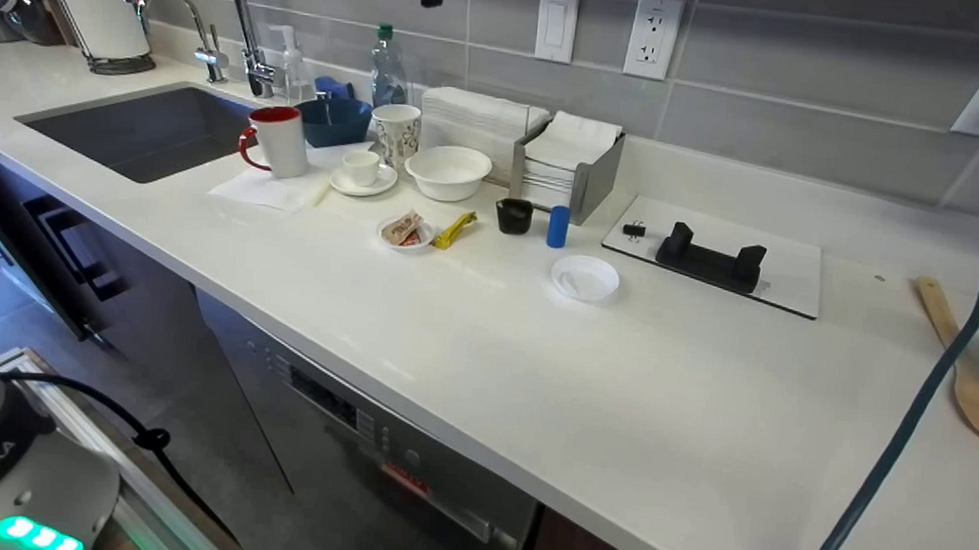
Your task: Put the yellow packet on the cup lid, then shift the lid to the right
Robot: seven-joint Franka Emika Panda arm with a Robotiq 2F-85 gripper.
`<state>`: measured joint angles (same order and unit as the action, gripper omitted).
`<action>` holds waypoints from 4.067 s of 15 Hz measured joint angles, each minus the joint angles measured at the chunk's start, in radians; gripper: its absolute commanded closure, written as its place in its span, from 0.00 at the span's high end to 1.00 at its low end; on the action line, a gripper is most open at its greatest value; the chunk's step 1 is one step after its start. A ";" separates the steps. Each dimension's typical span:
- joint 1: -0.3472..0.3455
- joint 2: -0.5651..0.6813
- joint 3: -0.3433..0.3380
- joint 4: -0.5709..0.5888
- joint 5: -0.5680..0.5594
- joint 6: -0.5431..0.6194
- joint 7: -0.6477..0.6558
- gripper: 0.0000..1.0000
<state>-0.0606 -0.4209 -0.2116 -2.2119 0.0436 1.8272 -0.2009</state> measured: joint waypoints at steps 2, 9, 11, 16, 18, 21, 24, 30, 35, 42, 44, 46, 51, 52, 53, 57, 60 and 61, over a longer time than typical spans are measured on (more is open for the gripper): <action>0.006 0.021 0.041 -0.061 0.000 0.090 0.001 1.00; 0.011 0.189 0.091 -0.249 0.002 0.500 0.003 1.00; 0.010 0.249 0.087 -0.266 0.013 0.575 0.003 1.00; 0.009 0.406 0.085 -0.261 0.049 0.776 0.003 1.00; 0.009 0.439 0.085 -0.249 0.049 0.795 0.003 1.00; 0.009 0.444 0.085 -0.240 0.049 0.795 0.003 1.00; 0.008 0.448 0.088 -0.239 0.048 0.807 0.008 1.00; 0.008 0.550 0.132 -0.239 0.096 0.982 0.017 0.86; -0.007 0.641 0.190 -0.224 0.148 1.125 0.019 0.63; -0.026 0.707 0.184 -0.189 0.131 1.183 0.048 0.60; -0.037 0.710 0.196 -0.184 0.137 1.190 0.049 0.54; -0.037 0.710 0.200 -0.181 0.140 1.199 0.049 0.48; -0.038 0.710 0.200 -0.179 0.136 1.204 0.054 0.30; -0.038 0.711 0.200 -0.179 0.136 1.205 0.055 0.27; -0.038 0.711 0.200 -0.179 0.135 1.206 0.055 0.22; -0.038 0.711 0.200 -0.179 0.134 1.209 0.056 0.16; -0.038 0.711 0.200 -0.179 0.132 1.209 0.056 0.08; -0.038 0.711 0.200 -0.179 0.132 1.210 0.056 0.02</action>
<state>-0.0991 0.2899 -0.0119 -2.3910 0.1759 3.0371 -0.1446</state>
